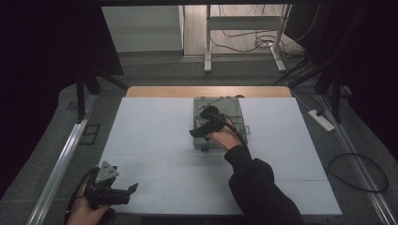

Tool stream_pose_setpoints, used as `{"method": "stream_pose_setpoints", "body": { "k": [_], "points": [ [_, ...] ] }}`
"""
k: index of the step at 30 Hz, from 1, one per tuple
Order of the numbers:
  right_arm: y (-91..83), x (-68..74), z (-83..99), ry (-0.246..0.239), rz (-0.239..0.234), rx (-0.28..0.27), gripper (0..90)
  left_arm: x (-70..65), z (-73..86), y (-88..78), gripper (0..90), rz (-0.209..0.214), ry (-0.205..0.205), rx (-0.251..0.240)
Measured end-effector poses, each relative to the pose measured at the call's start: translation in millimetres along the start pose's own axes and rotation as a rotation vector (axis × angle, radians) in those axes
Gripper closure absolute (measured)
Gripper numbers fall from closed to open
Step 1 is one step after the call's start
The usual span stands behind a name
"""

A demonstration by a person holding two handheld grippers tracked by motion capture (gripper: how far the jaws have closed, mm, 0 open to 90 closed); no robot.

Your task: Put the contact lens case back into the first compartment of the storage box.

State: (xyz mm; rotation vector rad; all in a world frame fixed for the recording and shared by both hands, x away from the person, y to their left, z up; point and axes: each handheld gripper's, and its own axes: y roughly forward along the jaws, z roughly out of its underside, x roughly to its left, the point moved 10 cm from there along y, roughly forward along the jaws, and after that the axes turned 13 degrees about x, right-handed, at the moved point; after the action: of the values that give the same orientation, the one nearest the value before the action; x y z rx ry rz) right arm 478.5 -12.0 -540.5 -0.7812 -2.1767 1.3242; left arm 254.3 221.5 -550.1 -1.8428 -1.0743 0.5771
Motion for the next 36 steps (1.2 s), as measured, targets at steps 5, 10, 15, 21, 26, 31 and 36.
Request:
{"method": "stream_pose_setpoints", "body": {
  "k": [5,10,15,21,26,31,36],
  "points": [
    [-6.4,4.2,5.1,-0.016,-0.008,-0.016,3.6,-0.1,-0.3,0.1,6.2,0.0,0.0,0.0],
    [-10.9,7.6,9.9,-0.032,-0.016,-0.025,2.0,-0.1,-0.2,0.1,6.2,0.0,0.0,0.0],
    [-14.8,11.1,16.1,-0.048,-0.025,-0.024,0.8,0.0,-0.3,0.0,6.2,0.0,-0.001,0.0],
    [-15.6,12.0,27.5,-0.06,-0.028,-0.015,0.0,0.0,-0.1,-0.1,6.2,0.001,-0.002,0.0],
    [-13.7,11.0,38.5,-0.068,-0.014,-0.001,0.0,0.3,0.0,-0.2,6.2,0.002,-0.004,-0.002],
    [-12.6,9.9,45.5,-0.074,-0.007,0.01,0.0,0.1,-0.1,-0.3,6.1,0.002,-0.004,-0.003],
    [-14.5,10.8,50.0,-0.082,-0.007,0.004,0.0,0.1,0.1,-0.5,6.1,0.002,-0.004,-0.005]
  ]
}}
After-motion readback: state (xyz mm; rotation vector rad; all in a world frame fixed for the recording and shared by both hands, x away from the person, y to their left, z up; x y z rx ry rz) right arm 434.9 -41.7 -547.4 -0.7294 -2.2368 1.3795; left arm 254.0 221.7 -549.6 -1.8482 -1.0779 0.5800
